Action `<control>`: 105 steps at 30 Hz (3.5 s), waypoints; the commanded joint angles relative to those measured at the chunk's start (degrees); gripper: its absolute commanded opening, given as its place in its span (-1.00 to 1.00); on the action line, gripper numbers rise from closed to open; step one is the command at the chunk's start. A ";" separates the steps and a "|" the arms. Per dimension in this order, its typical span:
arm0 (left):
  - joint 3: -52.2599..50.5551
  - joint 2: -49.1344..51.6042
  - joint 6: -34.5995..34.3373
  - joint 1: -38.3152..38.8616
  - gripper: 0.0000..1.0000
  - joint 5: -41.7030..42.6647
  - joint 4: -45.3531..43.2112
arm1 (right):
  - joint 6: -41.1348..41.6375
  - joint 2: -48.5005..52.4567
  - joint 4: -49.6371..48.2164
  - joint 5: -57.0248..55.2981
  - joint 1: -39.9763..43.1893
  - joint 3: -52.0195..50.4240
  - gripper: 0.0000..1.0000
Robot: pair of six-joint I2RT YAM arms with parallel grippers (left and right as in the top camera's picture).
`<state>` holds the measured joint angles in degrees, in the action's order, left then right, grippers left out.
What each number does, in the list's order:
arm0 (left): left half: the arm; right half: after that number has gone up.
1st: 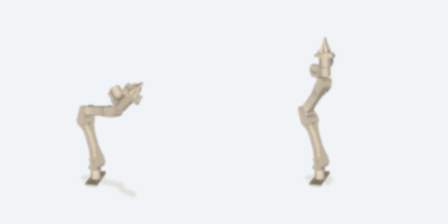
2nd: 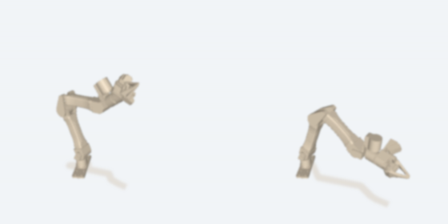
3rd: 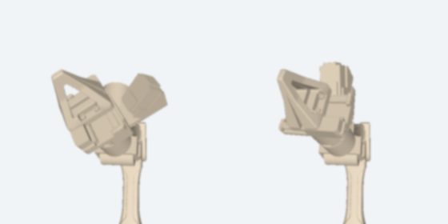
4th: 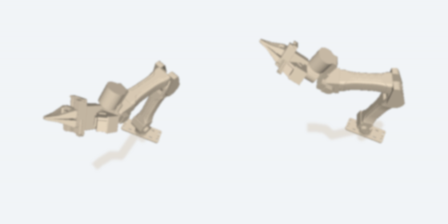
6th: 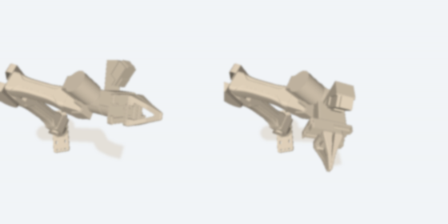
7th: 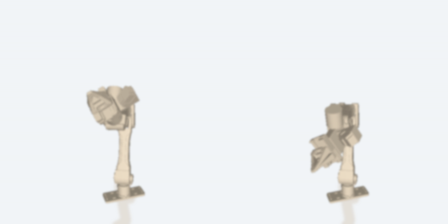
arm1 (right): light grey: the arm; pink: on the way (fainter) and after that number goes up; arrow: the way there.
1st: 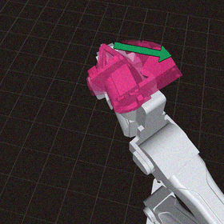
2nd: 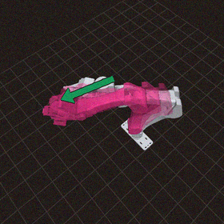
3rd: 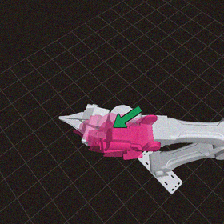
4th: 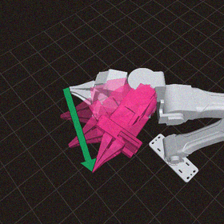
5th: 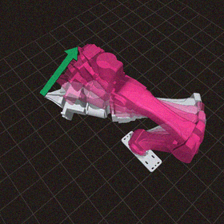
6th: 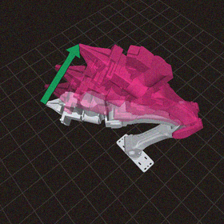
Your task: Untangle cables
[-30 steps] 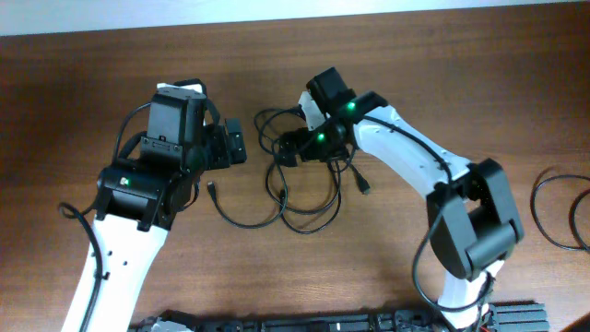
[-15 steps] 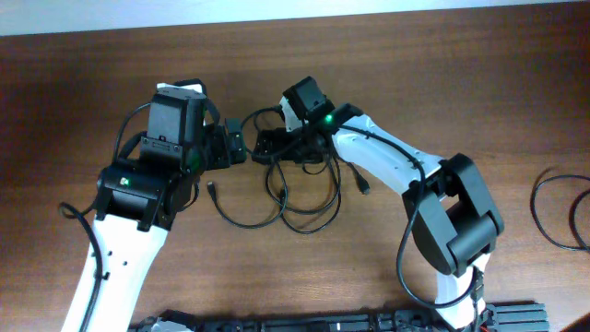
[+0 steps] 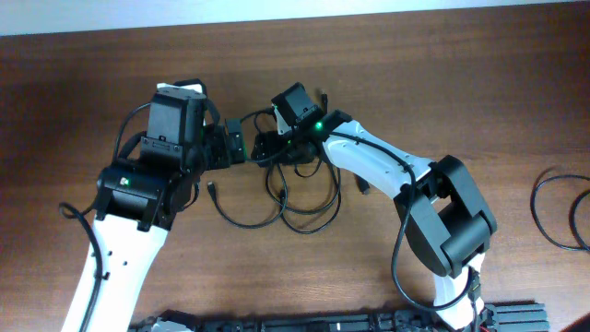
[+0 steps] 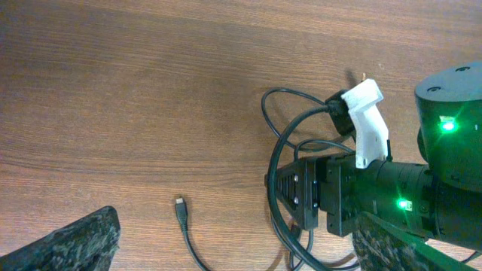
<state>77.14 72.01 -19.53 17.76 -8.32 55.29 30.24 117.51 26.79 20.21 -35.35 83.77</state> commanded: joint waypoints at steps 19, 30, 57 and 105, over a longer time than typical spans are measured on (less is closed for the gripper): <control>0.15 -0.35 -0.15 -0.31 0.98 0.44 -0.04 | 0.24 3.17 -0.37 -4.02 0.33 -0.17 -0.92; 0.15 -0.35 -0.15 -0.31 0.98 0.44 -0.04 | -6.05 -20.72 8.79 -2.45 10.49 6.73 -0.92; 0.15 -0.35 -0.15 -0.31 0.98 0.44 -0.04 | -30.27 -50.60 -22.99 -57.22 12.61 9.49 -0.92; 0.15 -0.35 -0.15 -0.31 0.98 0.44 -0.04 | -52.48 -39.54 -60.46 -64.41 27.69 9.49 -0.91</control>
<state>77.14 72.01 -19.55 17.76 -8.32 55.29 -19.14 75.05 -33.67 -42.57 -12.73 92.79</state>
